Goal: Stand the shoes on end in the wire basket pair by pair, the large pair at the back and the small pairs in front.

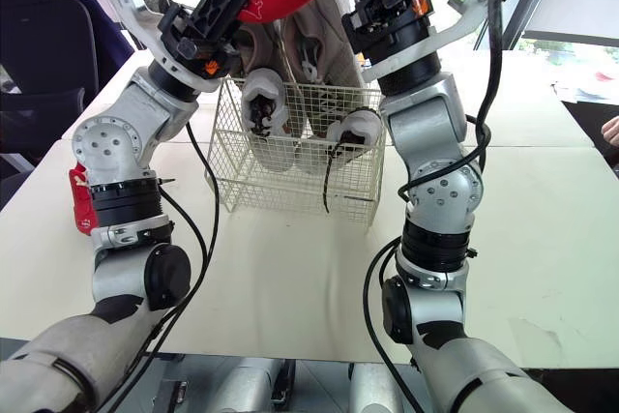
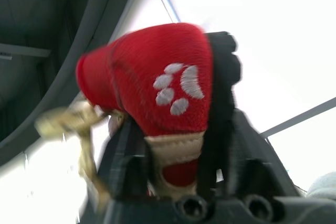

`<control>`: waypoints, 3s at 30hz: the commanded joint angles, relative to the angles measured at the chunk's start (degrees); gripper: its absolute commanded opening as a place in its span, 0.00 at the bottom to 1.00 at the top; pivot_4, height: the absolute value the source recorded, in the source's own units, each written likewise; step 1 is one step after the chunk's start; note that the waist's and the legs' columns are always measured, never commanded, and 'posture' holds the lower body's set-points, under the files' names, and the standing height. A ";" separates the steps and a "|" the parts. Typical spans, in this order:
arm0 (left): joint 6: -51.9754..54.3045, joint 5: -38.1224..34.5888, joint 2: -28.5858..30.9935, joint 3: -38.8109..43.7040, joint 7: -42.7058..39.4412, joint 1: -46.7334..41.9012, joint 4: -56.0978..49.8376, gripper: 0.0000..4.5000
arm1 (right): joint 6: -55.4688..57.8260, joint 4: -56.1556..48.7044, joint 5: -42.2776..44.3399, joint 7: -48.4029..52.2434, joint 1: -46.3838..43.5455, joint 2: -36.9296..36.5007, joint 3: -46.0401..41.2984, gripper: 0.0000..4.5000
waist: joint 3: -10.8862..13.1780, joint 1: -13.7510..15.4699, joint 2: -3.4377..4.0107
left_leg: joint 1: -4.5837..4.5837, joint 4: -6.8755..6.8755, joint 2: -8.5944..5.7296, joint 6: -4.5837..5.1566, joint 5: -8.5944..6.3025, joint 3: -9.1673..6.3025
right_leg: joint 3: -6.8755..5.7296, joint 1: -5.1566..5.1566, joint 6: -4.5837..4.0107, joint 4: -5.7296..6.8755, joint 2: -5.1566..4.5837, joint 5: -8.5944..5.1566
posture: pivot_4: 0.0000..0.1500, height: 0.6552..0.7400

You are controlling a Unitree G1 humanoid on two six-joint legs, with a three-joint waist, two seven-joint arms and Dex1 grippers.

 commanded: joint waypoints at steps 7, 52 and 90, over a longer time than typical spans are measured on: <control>2.04 7.44 9.11 -7.43 -0.89 3.05 -7.98 0.59 | 1.51 0.49 -0.72 6.11 -5.70 -8.42 -1.09 0.11 | 0.00 -0.19 0.00 | 0.00 0.00 -0.01 0.00 0.00 0.01 | 0.01 -0.01 0.00 0.01 0.00 0.00 | 1.00 0.05; 11.14 11.45 37.09 -14.89 -14.90 16.71 -26.65 0.60 | 1.17 10.69 -25.97 55.98 19.00 -40.06 7.96 0.59 | -0.03 0.55 -0.13 | -0.07 -0.05 0.27 0.22 -0.13 0.09 | -0.02 0.22 -0.22 -0.81 -0.07 0.08 | 1.00 0.05; 17.94 44.64 56.78 -14.23 11.03 9.14 19.24 1.00 | 38.87 -0.90 10.56 53.26 -5.06 -54.61 -2.04 0.99 | -0.03 0.25 -0.24 | -0.13 -0.17 0.42 0.29 -0.18 0.18 | -0.05 0.05 -0.20 -0.78 0.02 0.14 | 1.00 0.05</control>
